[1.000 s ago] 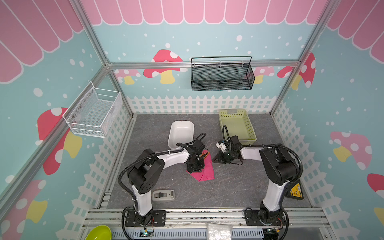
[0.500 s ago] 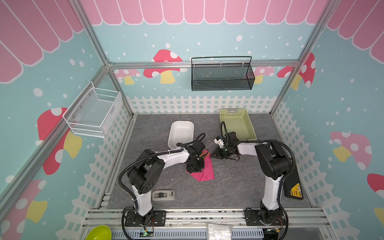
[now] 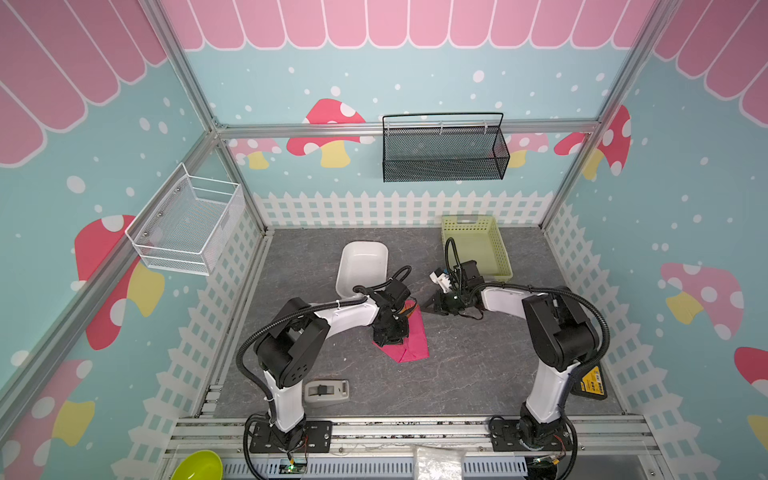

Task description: Place the utensils on the paper napkin and roll it up

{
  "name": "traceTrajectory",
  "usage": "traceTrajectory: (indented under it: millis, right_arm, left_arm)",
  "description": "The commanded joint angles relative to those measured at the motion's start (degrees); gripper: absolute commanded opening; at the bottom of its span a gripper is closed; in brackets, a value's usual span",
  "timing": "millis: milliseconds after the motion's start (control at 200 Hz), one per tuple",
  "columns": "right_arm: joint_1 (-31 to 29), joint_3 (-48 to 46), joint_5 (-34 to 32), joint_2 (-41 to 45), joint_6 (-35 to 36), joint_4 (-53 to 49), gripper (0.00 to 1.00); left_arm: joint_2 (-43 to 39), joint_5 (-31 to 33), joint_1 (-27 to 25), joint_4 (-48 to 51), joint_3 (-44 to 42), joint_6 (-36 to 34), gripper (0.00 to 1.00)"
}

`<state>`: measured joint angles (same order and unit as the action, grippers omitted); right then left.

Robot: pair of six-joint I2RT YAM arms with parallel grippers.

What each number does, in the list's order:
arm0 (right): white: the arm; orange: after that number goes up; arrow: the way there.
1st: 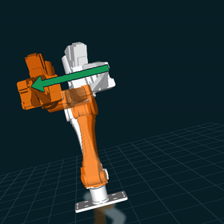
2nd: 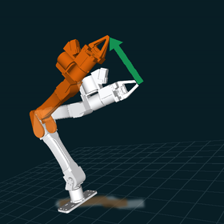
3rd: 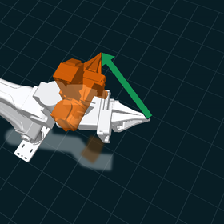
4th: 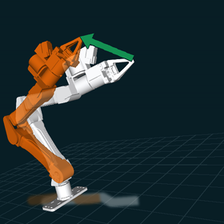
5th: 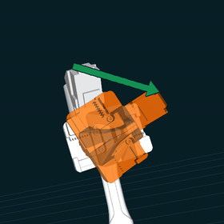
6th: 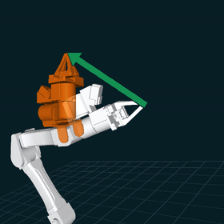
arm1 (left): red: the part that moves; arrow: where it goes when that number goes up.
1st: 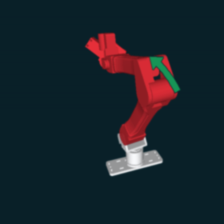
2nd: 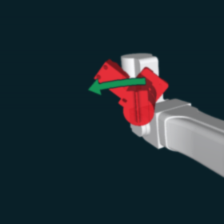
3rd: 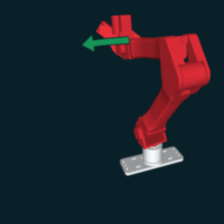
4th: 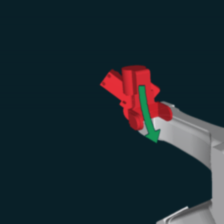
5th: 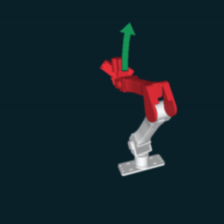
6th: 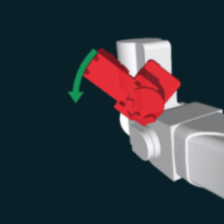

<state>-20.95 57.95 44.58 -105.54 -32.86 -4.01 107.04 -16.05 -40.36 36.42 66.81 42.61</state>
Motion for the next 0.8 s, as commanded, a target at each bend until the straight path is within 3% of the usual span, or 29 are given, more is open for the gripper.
traceTrajectory:
  millis: [0,400,790]
  right_arm:
    - [-2.18,-2.92,5.65,1.47,-1.19,2.87,0.04]
    - [-5.85,-9.03,12.94,-2.0,-5.65,13.96,0.04]
    - [-5.85,-10.72,12.67,-8.68,-5.8,17.33,0.04]
  left_arm:
    - [0.45,1.16,-0.07,1.17,0.0,-0.72,0.01]
    - [0.09,1.38,-0.07,1.64,-0.05,-0.95,0.01]
    - [-0.36,1.69,0.02,1.85,0.38,-1.12,0.01]
